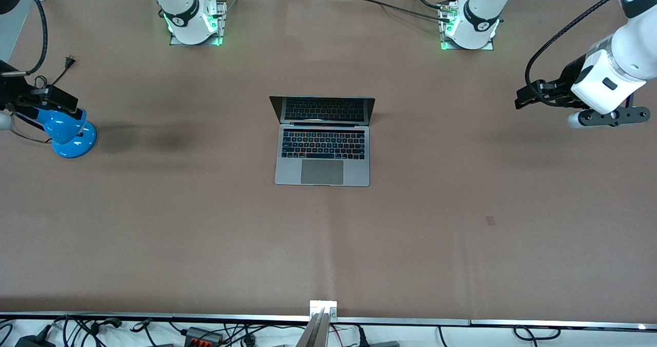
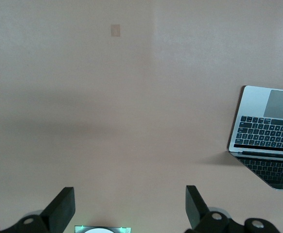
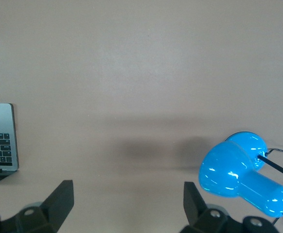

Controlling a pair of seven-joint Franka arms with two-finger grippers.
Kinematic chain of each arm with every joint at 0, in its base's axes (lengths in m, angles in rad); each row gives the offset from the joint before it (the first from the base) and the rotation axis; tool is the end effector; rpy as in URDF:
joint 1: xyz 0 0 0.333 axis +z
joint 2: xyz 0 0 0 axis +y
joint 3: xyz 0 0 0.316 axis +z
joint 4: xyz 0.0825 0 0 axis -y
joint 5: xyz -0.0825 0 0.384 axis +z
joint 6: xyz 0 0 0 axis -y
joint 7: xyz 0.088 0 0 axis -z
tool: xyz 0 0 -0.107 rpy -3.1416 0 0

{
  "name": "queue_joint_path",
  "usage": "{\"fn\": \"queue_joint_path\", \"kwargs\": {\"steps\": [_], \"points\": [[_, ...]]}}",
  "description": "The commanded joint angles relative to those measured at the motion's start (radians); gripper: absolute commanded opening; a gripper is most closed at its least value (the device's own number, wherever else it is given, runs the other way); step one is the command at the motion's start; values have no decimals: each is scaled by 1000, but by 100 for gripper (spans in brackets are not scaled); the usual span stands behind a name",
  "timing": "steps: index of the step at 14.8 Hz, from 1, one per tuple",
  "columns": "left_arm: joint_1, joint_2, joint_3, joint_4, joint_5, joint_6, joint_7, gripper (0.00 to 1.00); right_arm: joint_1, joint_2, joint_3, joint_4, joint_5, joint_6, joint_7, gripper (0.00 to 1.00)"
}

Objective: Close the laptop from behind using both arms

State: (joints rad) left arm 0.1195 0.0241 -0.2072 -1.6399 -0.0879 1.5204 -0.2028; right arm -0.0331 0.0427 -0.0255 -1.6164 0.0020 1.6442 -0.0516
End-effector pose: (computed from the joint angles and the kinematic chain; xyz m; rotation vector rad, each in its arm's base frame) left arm 0.5489 -0.0568 0.5756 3.0560 0.1785 -0.2377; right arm 0.5711 -0.0330 0.5852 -3.1398 0.0112 0.0233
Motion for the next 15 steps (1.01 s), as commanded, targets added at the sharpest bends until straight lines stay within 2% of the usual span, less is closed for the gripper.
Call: {"fn": "queue_joint_path", "kwargs": {"steps": [1, 7, 8, 11, 12, 13, 14, 15], "points": [[5, 2, 0, 8, -13, -12, 23, 100, -1, -29, 6, -29, -13, -1, -13, 100], [5, 2, 0, 9, -13, -12, 23, 100, -1, -17, 6, -26, -13, 9, -10, 100], [5, 2, 0, 9, -13, -12, 25, 88, -1, -15, 7, -26, -11, 9, -5, 100], [3, -3, 0, 8, -13, -14, 25, 8, -2, -14, 7, -28, -11, 12, -11, 100], [5, -4, 0, 9, -13, -14, 25, 1, -1, -14, 6, -28, -11, 16, -10, 100], [5, -6, 0, 8, -13, -14, 23, 1, -1, -12, 7, -28, -10, 25, -5, 100], [5, -6, 0, 8, -13, -16, 25, 0, -1, -14, 7, -33, -10, 34, -4, 75], [6, -6, 0, 9, -13, -17, 28, 0, -1, -14, 7, -33, -10, 32, -2, 45]]}}
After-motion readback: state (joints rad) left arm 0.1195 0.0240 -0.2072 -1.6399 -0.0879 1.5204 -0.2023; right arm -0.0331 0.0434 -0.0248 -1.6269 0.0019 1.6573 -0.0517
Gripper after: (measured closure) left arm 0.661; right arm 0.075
